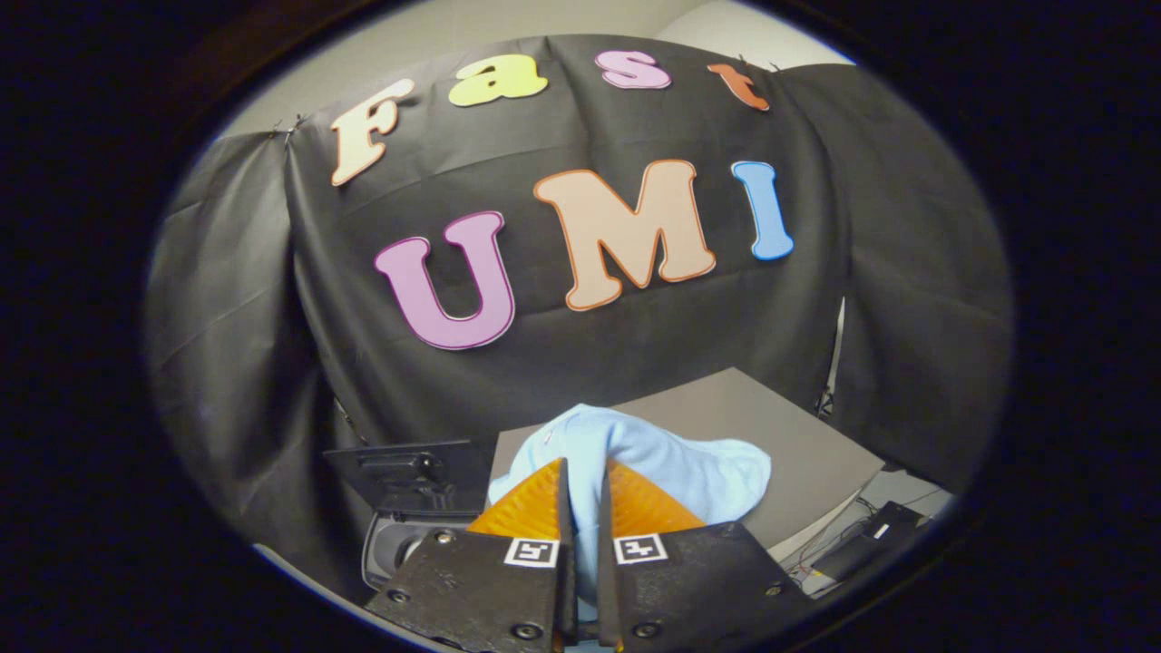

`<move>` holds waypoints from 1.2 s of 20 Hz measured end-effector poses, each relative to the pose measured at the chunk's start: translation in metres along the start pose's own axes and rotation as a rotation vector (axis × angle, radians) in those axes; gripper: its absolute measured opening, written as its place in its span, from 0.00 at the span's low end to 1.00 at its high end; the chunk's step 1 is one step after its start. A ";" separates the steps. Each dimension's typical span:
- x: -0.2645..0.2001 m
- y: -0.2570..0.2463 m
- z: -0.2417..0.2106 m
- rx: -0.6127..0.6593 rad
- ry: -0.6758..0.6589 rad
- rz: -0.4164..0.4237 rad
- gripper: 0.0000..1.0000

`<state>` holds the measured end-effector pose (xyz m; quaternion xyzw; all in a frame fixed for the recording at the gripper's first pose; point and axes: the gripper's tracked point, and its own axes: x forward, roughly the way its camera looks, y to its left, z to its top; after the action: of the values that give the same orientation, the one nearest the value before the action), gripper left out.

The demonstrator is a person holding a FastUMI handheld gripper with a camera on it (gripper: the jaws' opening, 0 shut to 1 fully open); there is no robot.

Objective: Put the clothes into the washing machine and then close the washing machine lid.

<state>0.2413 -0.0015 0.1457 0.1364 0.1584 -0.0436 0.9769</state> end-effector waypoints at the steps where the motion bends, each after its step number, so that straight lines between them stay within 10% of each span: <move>1: -0.004 0.007 0.003 -0.004 -0.003 0.008 0.08; 24: -0.025 0.247 -0.008 -0.066 -0.005 0.335 0.08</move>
<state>0.2475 0.2388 0.2091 0.1289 0.1326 0.1245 0.9748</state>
